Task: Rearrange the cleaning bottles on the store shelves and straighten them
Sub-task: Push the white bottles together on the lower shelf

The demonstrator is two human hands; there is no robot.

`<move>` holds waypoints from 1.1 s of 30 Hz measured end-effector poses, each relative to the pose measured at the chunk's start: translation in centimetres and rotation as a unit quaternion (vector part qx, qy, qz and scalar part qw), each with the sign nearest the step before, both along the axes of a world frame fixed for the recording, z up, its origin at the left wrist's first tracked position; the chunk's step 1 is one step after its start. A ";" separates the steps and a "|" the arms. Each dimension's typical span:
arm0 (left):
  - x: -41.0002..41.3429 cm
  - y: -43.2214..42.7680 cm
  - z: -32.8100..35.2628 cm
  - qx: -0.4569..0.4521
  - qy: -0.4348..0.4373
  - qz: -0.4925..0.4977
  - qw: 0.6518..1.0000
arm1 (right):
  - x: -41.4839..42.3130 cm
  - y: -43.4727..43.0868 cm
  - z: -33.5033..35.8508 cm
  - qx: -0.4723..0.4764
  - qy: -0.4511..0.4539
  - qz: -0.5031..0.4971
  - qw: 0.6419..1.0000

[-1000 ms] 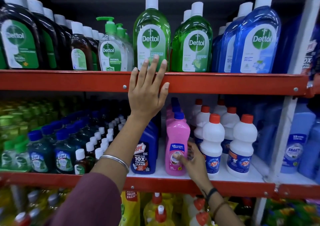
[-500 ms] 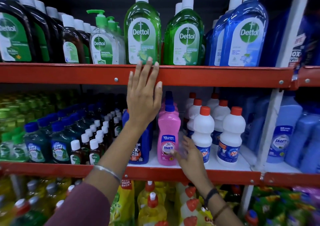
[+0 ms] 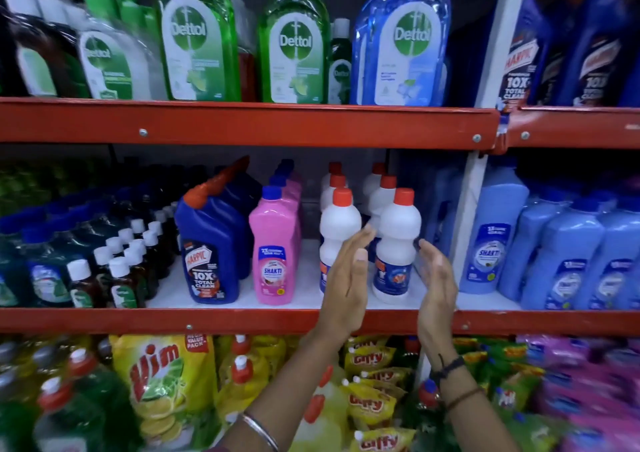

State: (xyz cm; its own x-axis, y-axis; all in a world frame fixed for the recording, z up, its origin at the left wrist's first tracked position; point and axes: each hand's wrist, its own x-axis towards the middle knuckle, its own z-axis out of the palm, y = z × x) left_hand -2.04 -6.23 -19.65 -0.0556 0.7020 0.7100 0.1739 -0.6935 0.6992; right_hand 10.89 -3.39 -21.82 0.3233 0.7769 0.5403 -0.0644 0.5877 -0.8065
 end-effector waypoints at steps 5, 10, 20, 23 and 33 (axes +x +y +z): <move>3.9 1.9 -1.7 -0.154 -0.026 -0.034 0.987 | 2.1 3.1 -1.0 -0.139 0.003 0.101 0.985; 5.4 2.9 -1.3 -0.227 -0.098 -0.054 0.967 | 3.0 5.0 -1.2 -0.204 0.055 0.170 0.962; 5.0 3.9 -1.5 -0.258 -0.123 -0.037 0.957 | 3.5 5.1 -1.7 -0.222 0.057 0.171 0.958; 4.7 4.0 -1.6 -0.264 -0.122 -0.036 0.956 | 3.5 4.8 -1.3 -0.217 0.048 0.173 0.960; 3.1 0.8 -3.2 -0.037 -0.176 0.099 0.979 | -1.0 -1.1 -2.8 0.018 -0.037 0.045 0.998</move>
